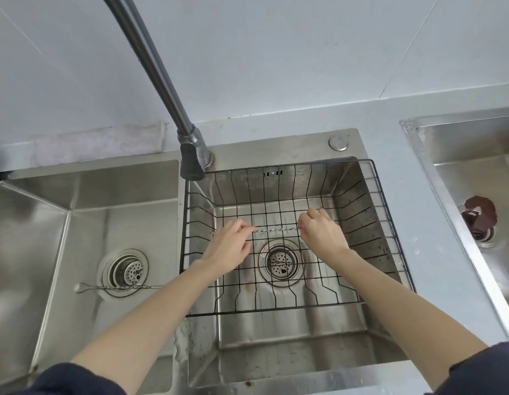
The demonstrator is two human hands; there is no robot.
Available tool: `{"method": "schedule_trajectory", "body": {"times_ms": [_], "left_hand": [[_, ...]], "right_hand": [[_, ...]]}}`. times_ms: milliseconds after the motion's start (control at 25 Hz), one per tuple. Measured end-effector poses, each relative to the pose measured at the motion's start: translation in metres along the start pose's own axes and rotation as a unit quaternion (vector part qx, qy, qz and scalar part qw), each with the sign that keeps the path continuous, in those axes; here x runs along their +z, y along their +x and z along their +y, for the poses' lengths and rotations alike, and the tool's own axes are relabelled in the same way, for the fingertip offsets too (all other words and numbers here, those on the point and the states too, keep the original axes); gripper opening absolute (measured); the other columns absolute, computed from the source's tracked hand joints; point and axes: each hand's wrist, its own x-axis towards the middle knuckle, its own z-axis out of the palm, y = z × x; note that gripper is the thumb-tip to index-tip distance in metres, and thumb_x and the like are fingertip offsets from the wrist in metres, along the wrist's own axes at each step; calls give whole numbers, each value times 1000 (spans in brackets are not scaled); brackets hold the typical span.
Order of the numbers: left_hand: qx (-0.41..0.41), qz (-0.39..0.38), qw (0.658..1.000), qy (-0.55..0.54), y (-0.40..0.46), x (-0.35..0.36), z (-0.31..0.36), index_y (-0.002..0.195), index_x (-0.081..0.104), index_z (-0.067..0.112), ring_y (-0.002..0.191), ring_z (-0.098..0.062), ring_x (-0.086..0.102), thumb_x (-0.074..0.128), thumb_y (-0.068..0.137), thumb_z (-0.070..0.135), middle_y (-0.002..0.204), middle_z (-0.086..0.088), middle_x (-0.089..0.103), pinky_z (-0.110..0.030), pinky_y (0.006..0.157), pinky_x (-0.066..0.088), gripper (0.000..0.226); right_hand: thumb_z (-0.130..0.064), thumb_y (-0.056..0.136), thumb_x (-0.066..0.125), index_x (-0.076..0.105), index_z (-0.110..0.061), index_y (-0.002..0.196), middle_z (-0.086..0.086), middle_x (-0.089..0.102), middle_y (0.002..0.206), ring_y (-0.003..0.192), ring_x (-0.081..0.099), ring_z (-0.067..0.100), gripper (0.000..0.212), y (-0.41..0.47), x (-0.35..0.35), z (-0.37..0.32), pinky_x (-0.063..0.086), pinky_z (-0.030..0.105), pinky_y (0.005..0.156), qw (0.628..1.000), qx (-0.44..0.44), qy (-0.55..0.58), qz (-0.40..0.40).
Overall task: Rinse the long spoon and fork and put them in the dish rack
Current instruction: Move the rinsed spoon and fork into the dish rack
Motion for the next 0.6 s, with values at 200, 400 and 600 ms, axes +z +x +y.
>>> {"method": "schedule_trajectory", "body": {"times_ms": [200, 400, 600], "left_hand": [[1, 4, 1000, -2, 0, 2, -1, 134, 41, 17, 121, -19, 42, 40, 94, 18, 131, -4, 47, -35, 103, 36, 40], [-3, -2, 1000, 3, -4, 5, -3, 136, 40, 17, 120, -20, 42, 39, 94, 16, 131, -5, 47, -36, 104, 37, 42], [-7, -8, 1000, 10, -6, 6, -3, 137, 39, 17, 122, -21, 41, 38, 94, 16, 134, -6, 46, -37, 105, 37, 43]], "right_hand": [[10, 75, 65, 65, 6, 83, 23, 65, 87, 89, 62, 41, 9, 0, 4, 1, 55, 43, 59, 999, -27, -13, 14], [9, 70, 71, 65, 1, 85, 16, 65, 89, 90, 62, 34, 18, -1, 4, -1, 54, 37, 55, 1000, -12, -20, -1], [-3, 93, 44, 56, -3, 113, 13, 55, 117, 118, 45, 30, 23, -5, 4, 0, 51, 40, 78, 999, 15, -22, -19]]}}
